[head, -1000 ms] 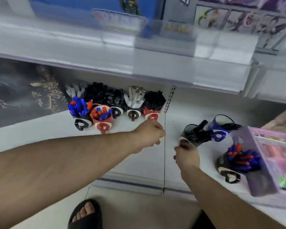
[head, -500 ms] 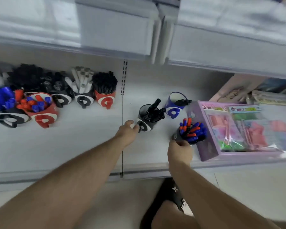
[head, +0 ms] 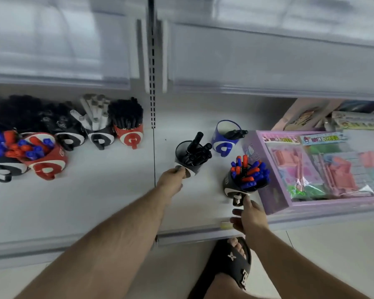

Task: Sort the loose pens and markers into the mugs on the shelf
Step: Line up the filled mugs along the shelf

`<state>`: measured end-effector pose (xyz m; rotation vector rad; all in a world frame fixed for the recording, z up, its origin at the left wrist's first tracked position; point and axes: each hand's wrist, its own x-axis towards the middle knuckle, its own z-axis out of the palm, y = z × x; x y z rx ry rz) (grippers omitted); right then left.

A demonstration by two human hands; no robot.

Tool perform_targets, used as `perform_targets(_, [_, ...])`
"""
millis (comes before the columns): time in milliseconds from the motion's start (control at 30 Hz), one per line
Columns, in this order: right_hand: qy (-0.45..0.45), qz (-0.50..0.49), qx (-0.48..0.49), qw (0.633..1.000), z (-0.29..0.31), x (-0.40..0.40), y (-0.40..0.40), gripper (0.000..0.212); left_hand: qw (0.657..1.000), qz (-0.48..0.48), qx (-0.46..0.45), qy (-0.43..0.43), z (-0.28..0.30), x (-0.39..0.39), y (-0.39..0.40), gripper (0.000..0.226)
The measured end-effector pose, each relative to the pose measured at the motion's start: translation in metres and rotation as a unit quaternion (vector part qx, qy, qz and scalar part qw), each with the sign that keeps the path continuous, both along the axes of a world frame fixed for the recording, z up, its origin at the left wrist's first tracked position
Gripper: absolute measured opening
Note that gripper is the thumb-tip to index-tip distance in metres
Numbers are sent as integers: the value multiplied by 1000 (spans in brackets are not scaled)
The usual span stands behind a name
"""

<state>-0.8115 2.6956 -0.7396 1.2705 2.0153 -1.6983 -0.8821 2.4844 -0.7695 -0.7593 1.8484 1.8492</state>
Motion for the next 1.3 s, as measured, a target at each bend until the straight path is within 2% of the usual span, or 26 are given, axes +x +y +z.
perform_targets(100, [15,16,-22,1000,-3,-6,-2,33,998,60,15,15,2,3,-6,24])
perform_targets(200, [38,42,-11,998,-2,-5,-10,27,986,124,104,34,18,13,-13,14])
perform_targets(300, [40,95,-15,995,-2,7,-32,26,972,177,150,33,30,30,-37,23])
perform_targets(533, [43,240,-57,968,3,22,-123,29,953,250,159,63,27,71,-125,19])
perform_targets(667, [45,286,-64,955,3,20,-173,30,945,294,122,72,20,93,-170,32])
perform_targets(767, [39,304,-62,950,1,15,-202,30,936,326,109,70,11,101,-192,35])
perform_targets(1167, [27,310,-53,949,-15,-23,-256,26,926,345,122,92,-6,78,-214,36])
perform_targets(1300, [27,316,-53,947,-19,-34,-271,26,933,343,64,82,-7,68,-221,30])
